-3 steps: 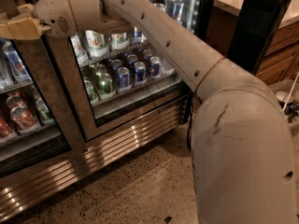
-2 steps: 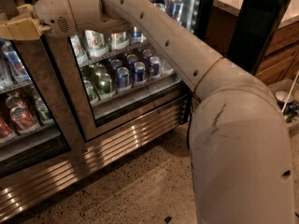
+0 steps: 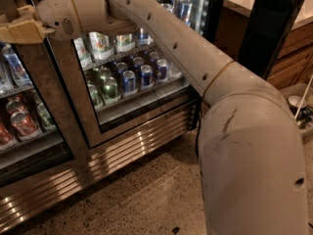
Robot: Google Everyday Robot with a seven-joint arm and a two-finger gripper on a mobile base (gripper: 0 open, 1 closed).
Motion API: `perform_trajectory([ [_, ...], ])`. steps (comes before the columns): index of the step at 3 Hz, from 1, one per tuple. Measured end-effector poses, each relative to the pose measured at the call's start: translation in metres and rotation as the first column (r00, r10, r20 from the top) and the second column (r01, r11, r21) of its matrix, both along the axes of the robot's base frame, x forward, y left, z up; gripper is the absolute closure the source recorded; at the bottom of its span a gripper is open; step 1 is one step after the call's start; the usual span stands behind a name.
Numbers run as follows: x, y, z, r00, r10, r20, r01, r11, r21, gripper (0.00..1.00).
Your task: Open left fridge door
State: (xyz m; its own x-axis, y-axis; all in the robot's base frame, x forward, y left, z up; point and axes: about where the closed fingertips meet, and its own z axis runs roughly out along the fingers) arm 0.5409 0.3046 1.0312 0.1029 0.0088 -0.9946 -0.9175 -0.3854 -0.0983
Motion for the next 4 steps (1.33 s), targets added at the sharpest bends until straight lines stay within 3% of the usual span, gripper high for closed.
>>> perform_trajectory([
  [4,-0.012,-0.007,-0.001,0.9982,0.061,0.005,-0.060,0.998,-0.009,1.00],
])
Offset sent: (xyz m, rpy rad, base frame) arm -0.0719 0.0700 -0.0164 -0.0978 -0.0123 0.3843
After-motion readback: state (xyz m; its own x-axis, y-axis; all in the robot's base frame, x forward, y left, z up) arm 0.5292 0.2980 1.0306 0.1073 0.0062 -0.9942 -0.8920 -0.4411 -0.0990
